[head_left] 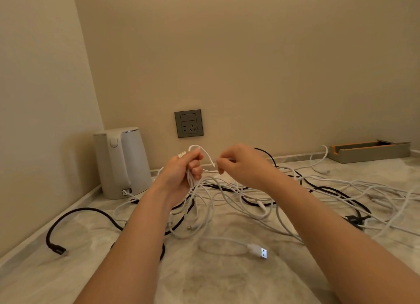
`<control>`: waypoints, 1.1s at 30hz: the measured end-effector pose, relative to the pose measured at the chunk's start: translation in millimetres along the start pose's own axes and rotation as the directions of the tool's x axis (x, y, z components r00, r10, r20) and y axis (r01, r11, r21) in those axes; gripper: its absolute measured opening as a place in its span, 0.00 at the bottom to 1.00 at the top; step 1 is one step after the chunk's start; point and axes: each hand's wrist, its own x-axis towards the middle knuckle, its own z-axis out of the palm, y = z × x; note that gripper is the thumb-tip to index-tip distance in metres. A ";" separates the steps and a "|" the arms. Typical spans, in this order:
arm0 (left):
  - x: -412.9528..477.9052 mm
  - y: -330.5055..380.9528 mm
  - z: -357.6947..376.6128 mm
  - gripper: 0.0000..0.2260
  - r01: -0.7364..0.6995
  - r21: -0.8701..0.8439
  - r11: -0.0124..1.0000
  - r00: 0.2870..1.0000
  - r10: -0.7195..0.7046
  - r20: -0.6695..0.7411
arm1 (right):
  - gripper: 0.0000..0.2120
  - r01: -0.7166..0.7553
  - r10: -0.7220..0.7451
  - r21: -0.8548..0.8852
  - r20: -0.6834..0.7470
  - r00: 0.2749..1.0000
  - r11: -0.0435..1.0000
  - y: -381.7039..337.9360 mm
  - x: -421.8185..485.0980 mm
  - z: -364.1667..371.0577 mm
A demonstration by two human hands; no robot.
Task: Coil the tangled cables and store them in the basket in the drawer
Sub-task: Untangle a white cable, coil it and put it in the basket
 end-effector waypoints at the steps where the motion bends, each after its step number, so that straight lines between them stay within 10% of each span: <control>1: 0.1 0.6 0.4 0.12 0.016 -0.056 0.998 1.000 -0.015 0.017 | 0.14 -0.029 0.030 -0.039 0.018 0.999 0.999 3.0 1.4 3.1; 11: -3.5 2.1 10.9 0.24 0.152 -0.180 0.972 0.956 -0.098 0.276 | 0.18 -0.020 0.054 -0.256 0.128 0.990 0.967 10.3 0.0 18.8; 21: -2.0 10.2 3.4 0.14 -0.093 -0.481 0.872 0.995 0.101 -0.010 | 0.19 0.284 -0.234 -0.284 0.197 0.952 0.916 -25.5 -11.4 20.9; 28: 2.0 7.9 8.4 0.11 -0.250 -0.094 0.964 0.937 0.216 -0.274 | 0.18 0.414 -0.410 -0.057 0.067 0.910 0.909 -28.0 -13.3 10.7; 33: -3.6 3.1 8.9 0.13 -0.104 0.286 0.952 0.978 0.150 -0.146 | 0.11 0.341 -0.315 0.130 -0.187 0.931 0.931 -13.5 -5.7 6.6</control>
